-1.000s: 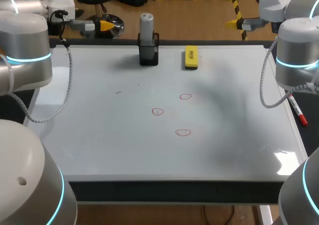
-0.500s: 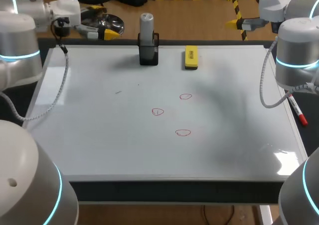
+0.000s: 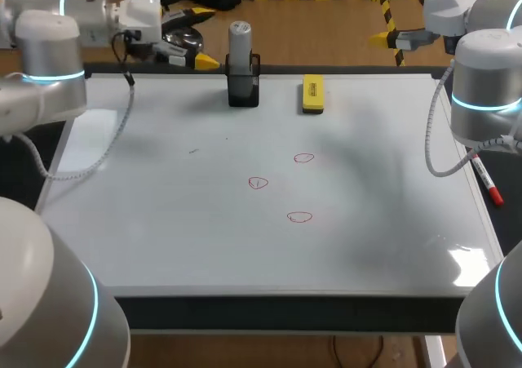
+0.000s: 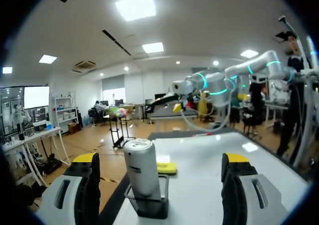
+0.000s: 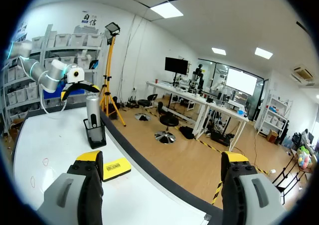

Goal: Pick up the inspection probe, press it on each red-marked spot on the whiteboard one by one, put down the probe, pick up the eraser, and wipe off all the red marks.

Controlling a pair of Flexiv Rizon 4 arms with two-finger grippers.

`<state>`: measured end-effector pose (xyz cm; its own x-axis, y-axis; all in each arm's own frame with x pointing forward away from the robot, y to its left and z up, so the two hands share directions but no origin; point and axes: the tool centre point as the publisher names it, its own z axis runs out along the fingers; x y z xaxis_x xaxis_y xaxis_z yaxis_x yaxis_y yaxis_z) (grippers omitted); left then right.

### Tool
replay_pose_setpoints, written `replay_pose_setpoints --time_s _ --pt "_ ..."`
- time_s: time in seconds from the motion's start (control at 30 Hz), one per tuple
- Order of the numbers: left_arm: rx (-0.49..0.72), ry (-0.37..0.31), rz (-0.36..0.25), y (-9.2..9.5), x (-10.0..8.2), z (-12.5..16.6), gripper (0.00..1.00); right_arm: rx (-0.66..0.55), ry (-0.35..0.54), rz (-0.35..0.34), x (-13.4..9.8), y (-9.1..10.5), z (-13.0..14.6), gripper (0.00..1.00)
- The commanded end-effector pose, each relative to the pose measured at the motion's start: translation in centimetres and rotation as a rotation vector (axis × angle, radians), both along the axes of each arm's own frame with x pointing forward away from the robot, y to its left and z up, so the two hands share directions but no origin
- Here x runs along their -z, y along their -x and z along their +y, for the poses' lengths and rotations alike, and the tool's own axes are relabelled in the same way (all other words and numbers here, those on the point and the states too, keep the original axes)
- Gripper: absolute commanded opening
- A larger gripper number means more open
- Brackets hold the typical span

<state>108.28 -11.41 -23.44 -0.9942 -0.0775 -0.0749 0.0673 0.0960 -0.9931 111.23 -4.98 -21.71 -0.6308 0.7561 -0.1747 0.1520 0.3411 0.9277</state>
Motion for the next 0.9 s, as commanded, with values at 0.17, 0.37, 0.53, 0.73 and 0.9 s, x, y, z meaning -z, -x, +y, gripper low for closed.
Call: replay_pose_setpoints --time_s 0.17,0.37,0.53,0.73,0.9 --pt "0.078 0.035 0.006 -0.5 1.6 -2.4 1.00 -0.001 0.001 0.001 0.0 -0.1 0.0 1.00" --pt "0.084 0.069 -0.001 -0.8 2.4 -3.4 1.00 -0.001 0.001 0.001 0.0 -0.1 0.0 1.00" --pt "0.077 0.104 0.001 -1.0 3.3 -4.3 1.00 -0.001 0.001 0.001 0.0 -0.1 0.0 1.00" --pt "0.082 0.119 0.012 -1.6 4.2 -5.1 1.00 -0.001 0.001 0.001 0.0 -0.1 0.0 1.00" --pt "0.090 0.133 0.016 -1.8 4.5 -5.8 1.00 -0.001 0.001 0.001 0.0 -0.1 0.0 1.00"
